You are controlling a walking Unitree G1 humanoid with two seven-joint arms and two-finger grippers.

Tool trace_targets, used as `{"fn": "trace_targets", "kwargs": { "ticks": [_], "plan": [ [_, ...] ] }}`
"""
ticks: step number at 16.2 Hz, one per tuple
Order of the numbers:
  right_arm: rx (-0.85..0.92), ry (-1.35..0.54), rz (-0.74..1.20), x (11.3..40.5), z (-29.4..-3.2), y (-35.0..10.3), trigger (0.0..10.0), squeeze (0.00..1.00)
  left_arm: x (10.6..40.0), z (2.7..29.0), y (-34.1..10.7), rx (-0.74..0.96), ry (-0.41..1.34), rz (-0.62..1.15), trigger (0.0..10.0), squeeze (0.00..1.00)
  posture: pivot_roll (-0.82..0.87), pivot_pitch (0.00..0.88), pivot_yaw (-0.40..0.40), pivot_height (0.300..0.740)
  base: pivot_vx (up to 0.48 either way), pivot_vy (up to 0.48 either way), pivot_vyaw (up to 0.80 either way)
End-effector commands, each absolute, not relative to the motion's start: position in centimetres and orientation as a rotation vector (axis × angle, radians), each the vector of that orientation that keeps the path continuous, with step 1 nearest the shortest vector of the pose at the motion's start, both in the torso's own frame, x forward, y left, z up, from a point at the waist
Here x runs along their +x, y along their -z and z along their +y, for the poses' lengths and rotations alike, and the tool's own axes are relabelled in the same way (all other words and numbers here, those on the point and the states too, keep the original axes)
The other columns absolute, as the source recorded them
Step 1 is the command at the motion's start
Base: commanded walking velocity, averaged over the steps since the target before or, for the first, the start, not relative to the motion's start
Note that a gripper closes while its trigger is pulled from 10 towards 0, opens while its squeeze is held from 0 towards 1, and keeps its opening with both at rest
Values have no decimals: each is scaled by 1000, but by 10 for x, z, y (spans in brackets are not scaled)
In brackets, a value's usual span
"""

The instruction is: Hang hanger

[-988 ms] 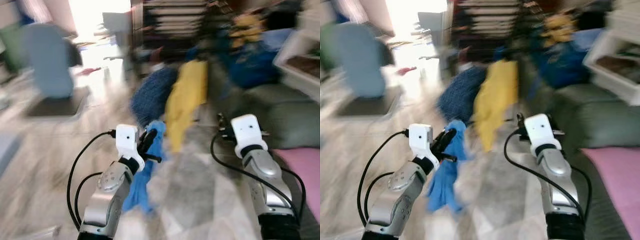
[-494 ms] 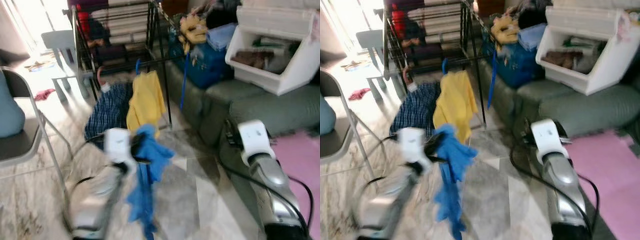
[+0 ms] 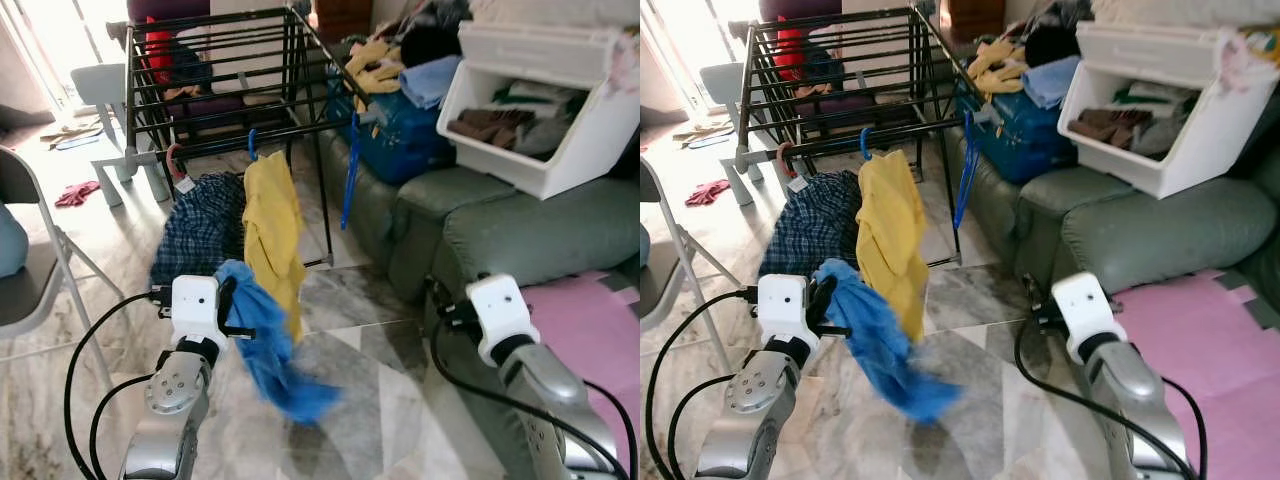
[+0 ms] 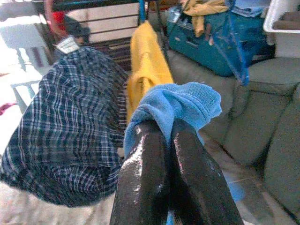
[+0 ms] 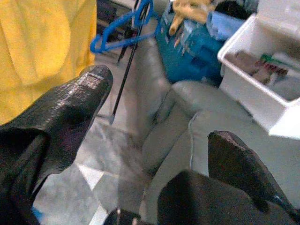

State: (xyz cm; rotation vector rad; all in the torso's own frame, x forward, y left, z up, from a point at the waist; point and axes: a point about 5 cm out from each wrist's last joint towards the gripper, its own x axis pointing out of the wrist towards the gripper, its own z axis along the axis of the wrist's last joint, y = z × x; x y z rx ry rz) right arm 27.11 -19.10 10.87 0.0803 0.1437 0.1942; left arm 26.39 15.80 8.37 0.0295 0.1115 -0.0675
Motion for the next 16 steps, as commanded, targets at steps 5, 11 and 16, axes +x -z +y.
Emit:
{"fn": "trace_targets", "kwargs": {
  "ticks": [5, 11, 16],
  "plan": [
    [78, -264, 73, 289, -177, -125, 10000, 0, 281, 175, -96, 83, -34, 35, 10000, 0, -94, 0, 27, 740, 0, 0, 478],
    [73, -254, 50, 292, -178, -129, 10000, 0, 282, 179, -97, 65, -25, 32, 10000, 0, -86, 0, 48, 740, 101, 0, 249],
    [23, -253, -7, 293, -179, -143, 10000, 0, 286, 170, -96, 54, -13, 41, 10000, 0, -127, 0, 84, 740, 288, 0, 0]
  ]
}}
